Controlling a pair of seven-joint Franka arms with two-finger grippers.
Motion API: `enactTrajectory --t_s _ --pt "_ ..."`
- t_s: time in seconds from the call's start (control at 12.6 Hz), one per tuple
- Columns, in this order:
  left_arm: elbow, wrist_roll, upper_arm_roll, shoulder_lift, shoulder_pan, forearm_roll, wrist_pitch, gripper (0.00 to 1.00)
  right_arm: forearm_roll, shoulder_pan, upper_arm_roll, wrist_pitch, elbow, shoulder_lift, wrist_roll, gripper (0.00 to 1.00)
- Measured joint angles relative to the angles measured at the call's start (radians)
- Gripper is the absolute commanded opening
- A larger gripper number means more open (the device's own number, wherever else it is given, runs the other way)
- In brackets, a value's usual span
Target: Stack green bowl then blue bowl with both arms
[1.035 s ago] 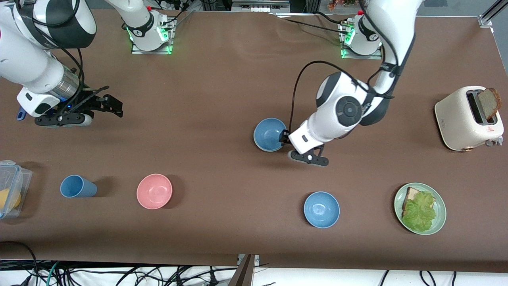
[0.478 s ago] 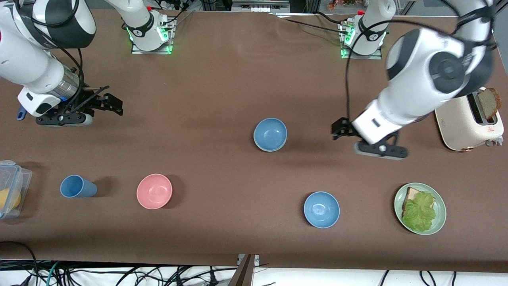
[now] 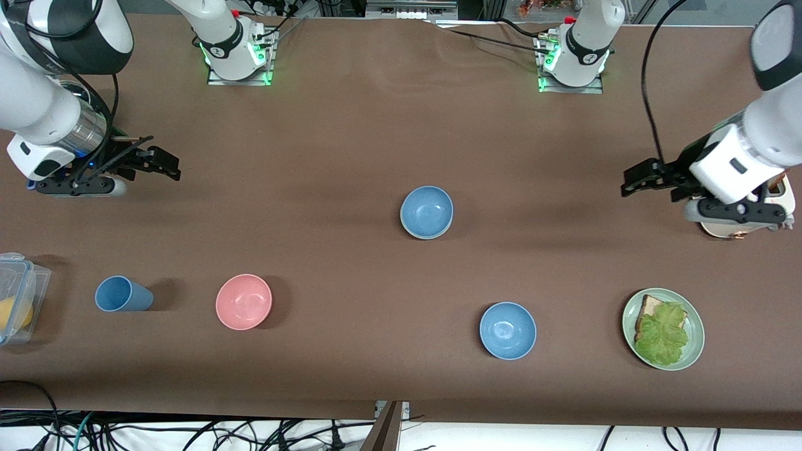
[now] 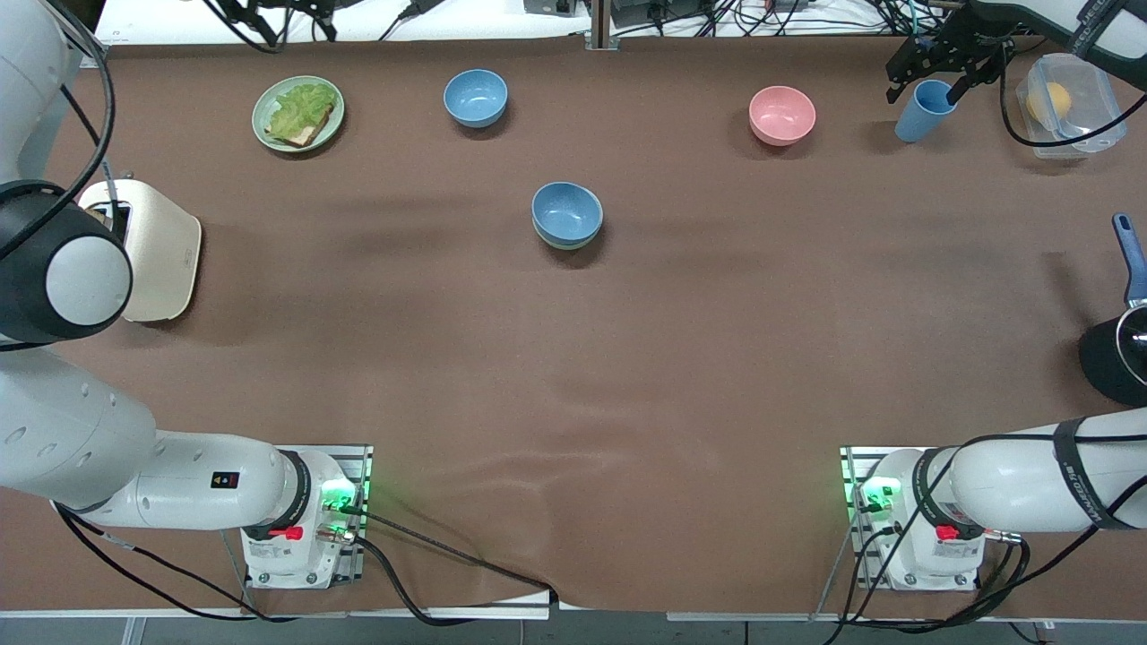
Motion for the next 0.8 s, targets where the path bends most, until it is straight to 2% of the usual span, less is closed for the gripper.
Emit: enactTrajectory --t_s 0.24,0.8 --pt "-0.001 0.002 -0.003 -0.022 0.002 0.055 -0.05 1.0 0.0 0.0 -0.001 -0.02 0.0 0.0 -0.001 1.0" --pt "-0.007 0.002 -0.005 -0.012 0.027 0.058 -0.053 1.0 0.0 0.001 0.0 -0.02 0.008 0.0 -0.037 1.0"
